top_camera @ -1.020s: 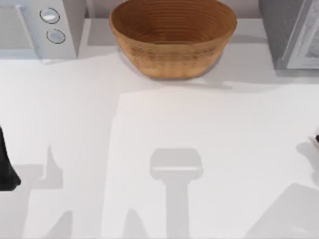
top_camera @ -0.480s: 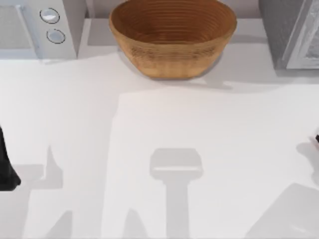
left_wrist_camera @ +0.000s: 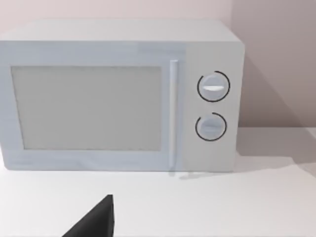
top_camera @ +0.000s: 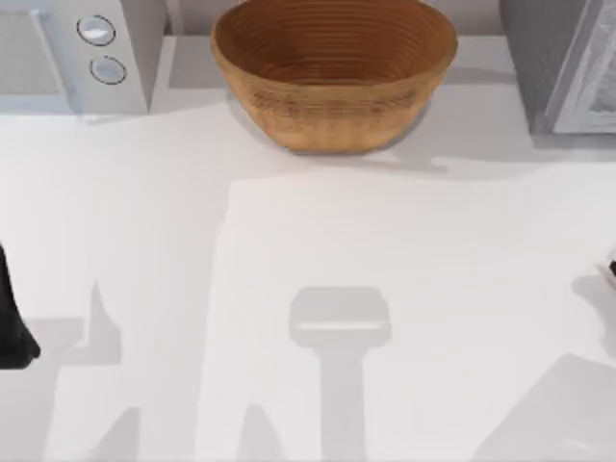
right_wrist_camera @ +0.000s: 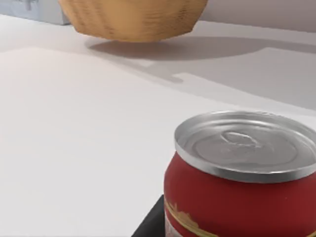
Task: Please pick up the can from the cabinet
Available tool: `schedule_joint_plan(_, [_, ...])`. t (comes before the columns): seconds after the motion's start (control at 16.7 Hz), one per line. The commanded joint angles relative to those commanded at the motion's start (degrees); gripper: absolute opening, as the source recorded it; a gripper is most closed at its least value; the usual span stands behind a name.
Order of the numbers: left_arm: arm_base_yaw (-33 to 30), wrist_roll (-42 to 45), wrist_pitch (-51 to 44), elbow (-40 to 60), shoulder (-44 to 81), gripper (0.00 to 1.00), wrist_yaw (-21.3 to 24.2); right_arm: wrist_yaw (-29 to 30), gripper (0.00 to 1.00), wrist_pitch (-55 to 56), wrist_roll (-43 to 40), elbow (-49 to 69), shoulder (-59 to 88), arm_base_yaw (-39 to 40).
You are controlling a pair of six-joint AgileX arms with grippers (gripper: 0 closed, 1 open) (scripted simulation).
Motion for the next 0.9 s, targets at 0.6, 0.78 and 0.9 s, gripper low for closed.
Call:
schedule_joint_plan(0.6, [0.0,0.0,0.0,0.0,0.0,1.0,0.0,0.0,1.0,0.0,0.0,0.0,0.0,0.0])
schedule_joint_plan(0.78, [0.0,0.0,0.0,0.0,0.0,1.0,0.0,0.0,1.0,0.0,0.0,0.0,0.0,0.0])
schedule_joint_plan(0.9, [0.0,0.0,0.0,0.0,0.0,1.0,0.0,0.0,1.0,0.0,0.0,0.0,0.0,0.0])
